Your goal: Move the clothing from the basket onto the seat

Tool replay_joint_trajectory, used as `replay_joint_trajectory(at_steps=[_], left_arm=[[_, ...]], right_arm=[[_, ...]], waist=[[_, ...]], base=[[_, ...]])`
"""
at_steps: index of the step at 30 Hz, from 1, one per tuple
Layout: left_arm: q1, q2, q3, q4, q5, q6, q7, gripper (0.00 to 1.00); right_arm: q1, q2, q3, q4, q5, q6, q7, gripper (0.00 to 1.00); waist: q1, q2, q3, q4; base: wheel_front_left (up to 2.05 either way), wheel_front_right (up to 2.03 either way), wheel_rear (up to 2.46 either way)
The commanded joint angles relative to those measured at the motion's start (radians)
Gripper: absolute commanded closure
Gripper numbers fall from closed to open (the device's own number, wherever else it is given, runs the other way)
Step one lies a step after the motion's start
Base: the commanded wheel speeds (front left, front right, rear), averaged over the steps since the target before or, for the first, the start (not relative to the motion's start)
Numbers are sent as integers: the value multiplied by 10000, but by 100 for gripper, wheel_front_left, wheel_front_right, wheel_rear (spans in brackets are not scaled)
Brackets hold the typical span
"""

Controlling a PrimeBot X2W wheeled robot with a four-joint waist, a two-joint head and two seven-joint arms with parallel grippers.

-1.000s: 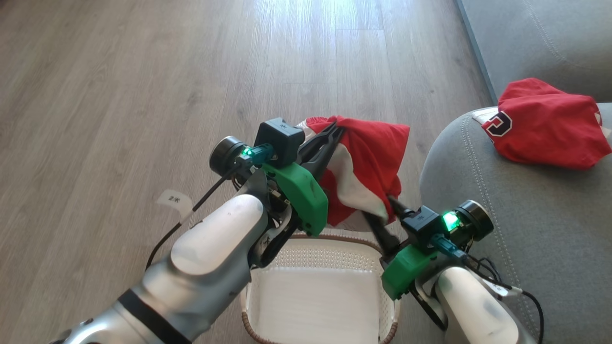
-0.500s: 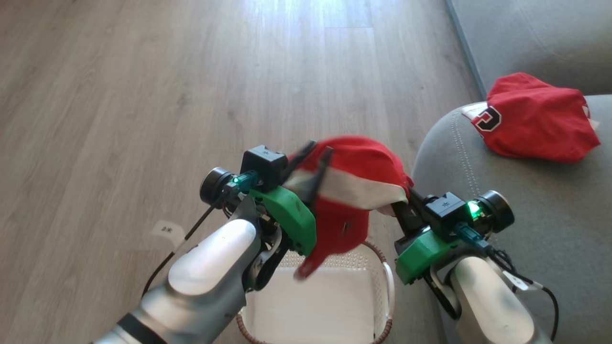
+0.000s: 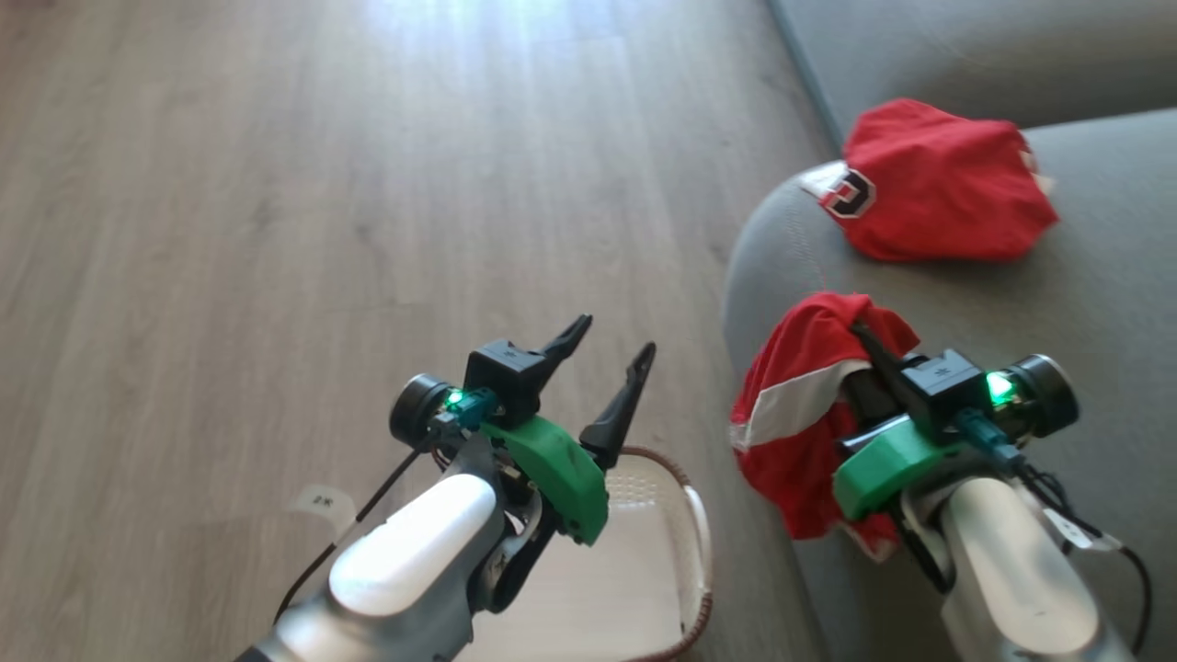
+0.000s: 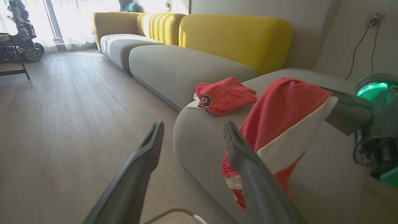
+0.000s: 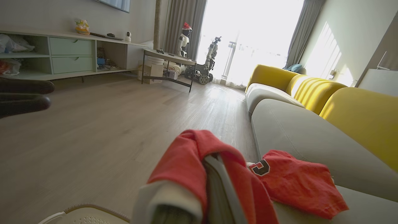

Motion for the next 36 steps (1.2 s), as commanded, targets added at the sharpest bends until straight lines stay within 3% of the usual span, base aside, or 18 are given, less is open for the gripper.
replay_joint_trajectory(at_steps=[1,12,19,28,36], left_arm=[[-308,152,301,-381,65,-23,-158,0],[-130,21,75,-647,125,2,-376,0],[-185,-113,9,-532,161,-51,-641,0],[-516,-173,-49,-349,334,-36,-825,0],[-868,-159,-103,-456,480,-14,-830,0]], right_arm=[[-330,-109,51,-382,-93,-4,-93,100],[-716,-493,-325,-798,-26,-4,203,100],[-1021,-511,-511,-1021,109,-4,399,100],[-2053,-928,-506,-760,276,-4,706,100],[-4816,-2020,-315,198,556,-4,1161,100]], waist=[[0,1,84,-447],[0,1,619,-2492],[0,1,932,-3267],[0,1,1335,-3099],[0,1,2088,-2459]], base=[[0,0,0],[0,0,0],[0,0,0],[0,0,0],[0,0,0]])
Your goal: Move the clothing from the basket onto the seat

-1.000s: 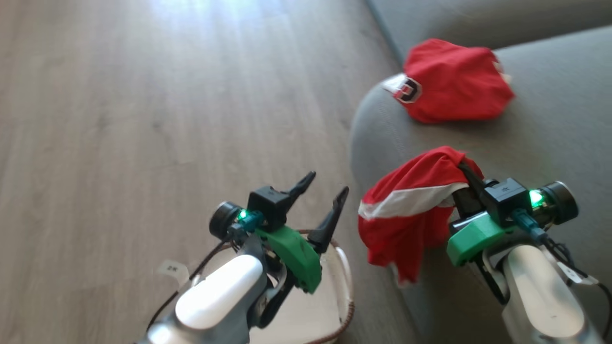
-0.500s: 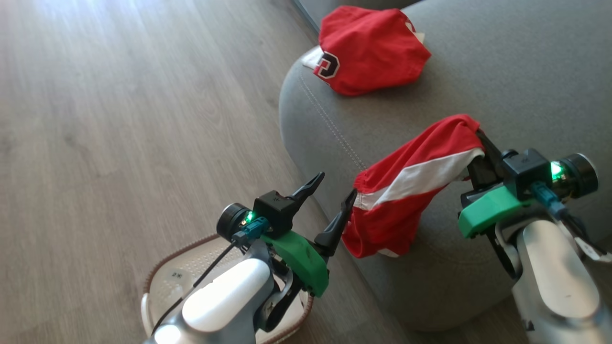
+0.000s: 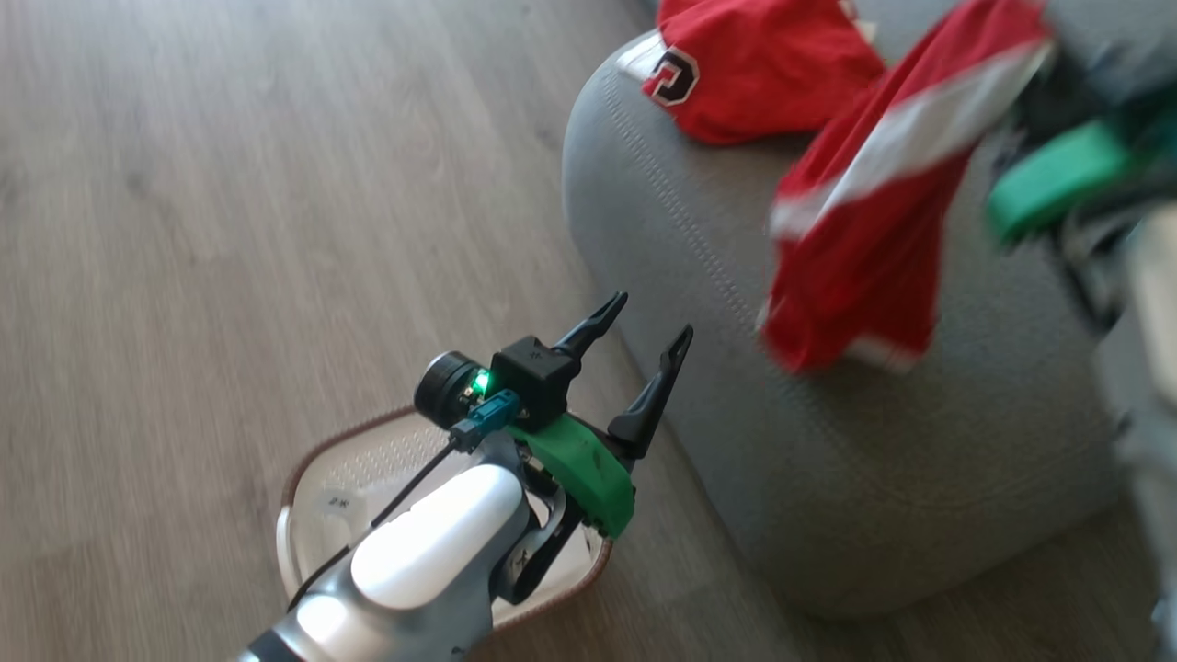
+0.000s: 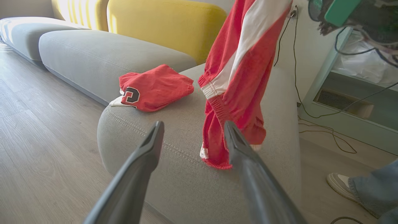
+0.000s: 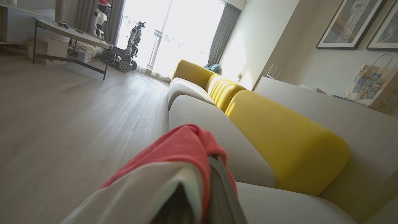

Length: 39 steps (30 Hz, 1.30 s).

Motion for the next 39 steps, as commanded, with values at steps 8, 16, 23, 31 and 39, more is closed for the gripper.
replay_joint_trajectory(at_steps=[8,16,23,31,39], left_arm=[[-1039,198,261,-667,341,192,70,0],[-1703,364,146,-1481,824,453,306,0],[-2135,421,100,-2008,1108,641,449,0],[-2274,483,-20,-2294,1249,736,543,0],[-2263,622,-86,-2367,1253,771,597,0]], right_arm=[[-3389,-954,75,862,126,-6,525,100],[-5554,-1972,-553,2634,-400,-6,958,100],[-6056,-1993,-1350,4203,-1076,-6,886,100],[-5766,-1686,-2628,5755,-2156,-6,519,100],[-5242,-1231,-3473,6613,-3241,-6,193,100]], waist=[[0,0,1414,941],[0,0,2866,1896],[0,0,3749,2569],[0,0,4347,3109],[0,0,4428,3145]], base=[[0,0,0],[0,0,0],[0,0,0],[0,0,0],[0,0,0]])
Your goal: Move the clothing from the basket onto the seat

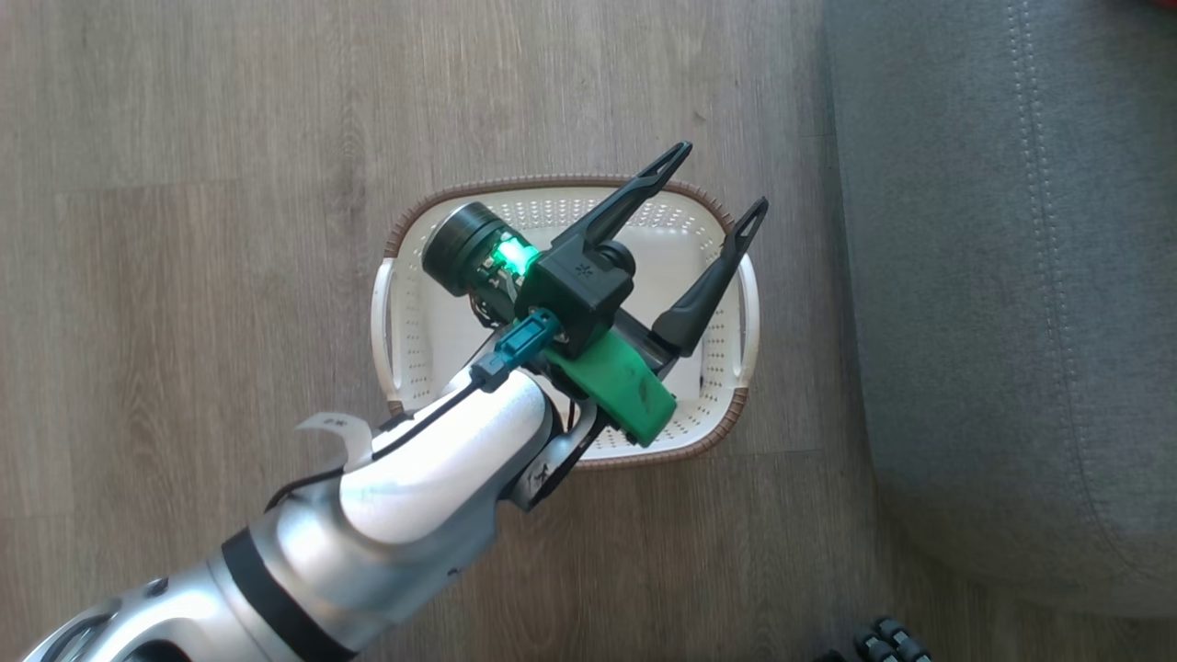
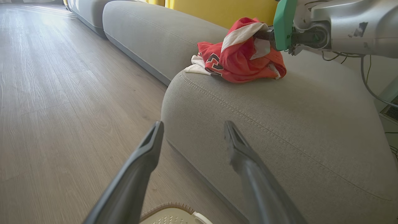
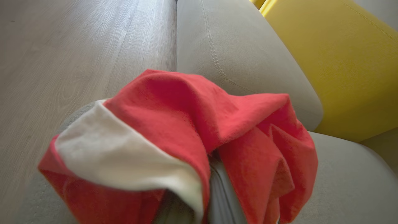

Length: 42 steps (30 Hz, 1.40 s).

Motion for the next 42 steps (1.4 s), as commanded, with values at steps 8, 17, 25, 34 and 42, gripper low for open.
replay_joint_trajectory(at_steps=[8,17,25,34,42], left_arm=[[-131,278,172,-312,49,115,91,0],[190,330,239,-58,-244,115,-86,0],[642,480,516,374,-704,131,-376,0],[1289,532,817,959,-1275,178,-666,0],[2054,603,1096,1214,-1755,275,-929,0]], right_arm=[[296,157,-879,115,-638,-6,-520,0],[445,314,-475,980,-385,-6,-1203,0],[1007,491,489,1502,415,-6,-1481,0],[1644,553,1654,1480,1652,-6,-1521,0],[2206,550,2954,754,2922,-6,-1524,0]], waist=[[0,0,-157,-294],[0,0,-845,-754],[0,0,-1893,-1092],[0,0,-3173,-1048],[0,0,-4235,-658]], base=[[0,0,0],[0,0,0],[0,0,0],[0,0,0],[0,0,0]])
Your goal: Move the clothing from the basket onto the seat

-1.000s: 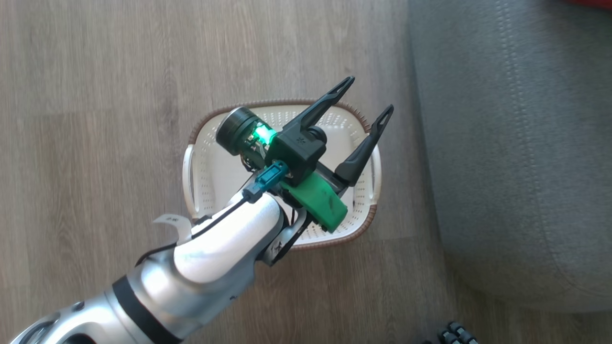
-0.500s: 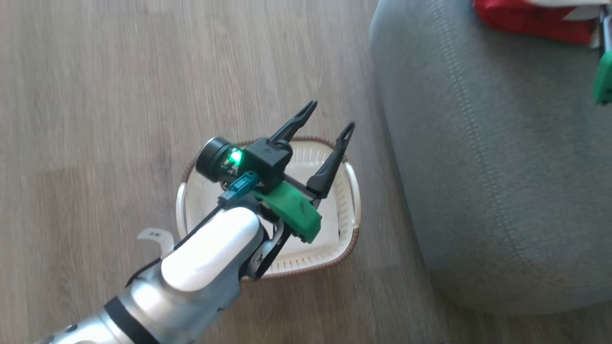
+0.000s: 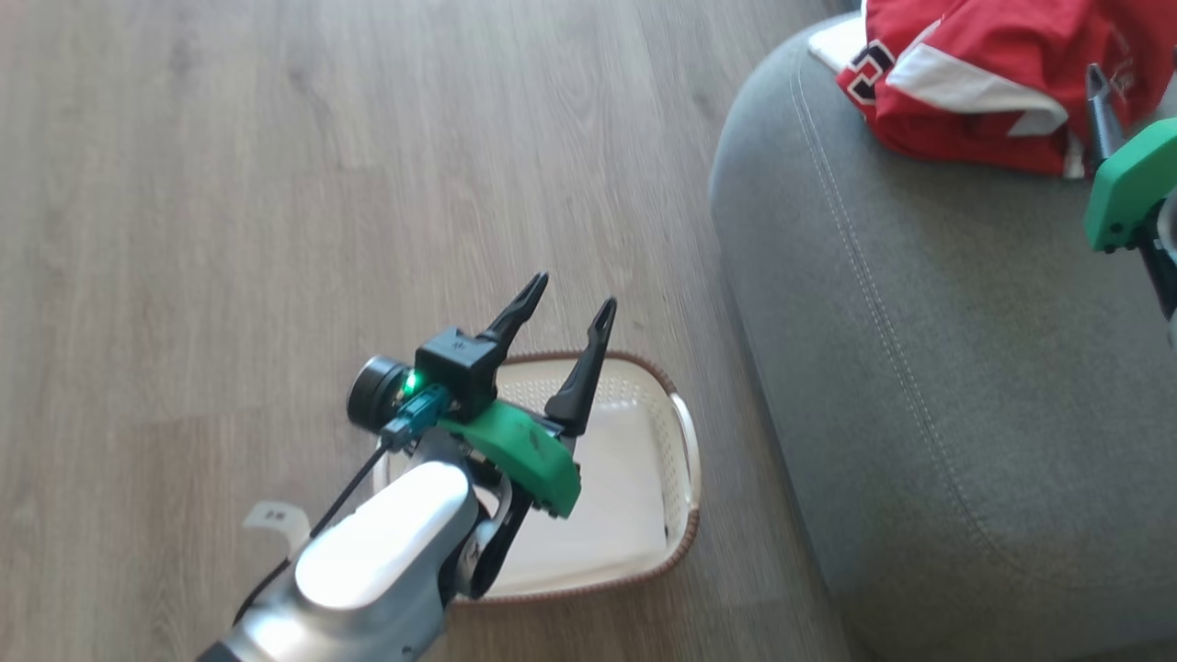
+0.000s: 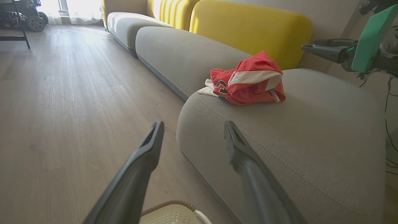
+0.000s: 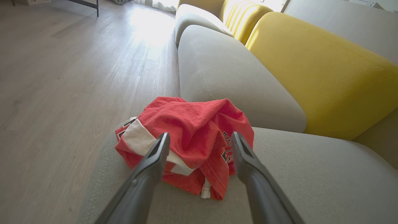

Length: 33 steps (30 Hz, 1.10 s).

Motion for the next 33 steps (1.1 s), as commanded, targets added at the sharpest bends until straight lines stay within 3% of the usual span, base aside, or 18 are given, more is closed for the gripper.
replay_joint_trajectory(at_steps=[1,8,16,33], left_arm=[[-41,244,452,-202,-99,81,-135,0],[788,515,878,-94,-450,374,-343,0],[1798,1185,1617,-205,-635,868,-501,0],[4457,2571,3530,-1966,-392,1787,-559,0]], right_arm=[[19,24,345,-497,313,-6,-92,0],[694,119,1019,-1196,1332,-6,-83,0],[1825,503,841,-2255,1910,-6,-88,0],[6337,2957,-803,-7774,909,-6,236,0]], waist=[[0,-1,-455,265],[0,-1,-1287,697],[0,-1,-1853,1139],[0,-1,-2040,1741]], base=[[0,0,0],[0,0,0],[0,0,0],[0,0,0]])
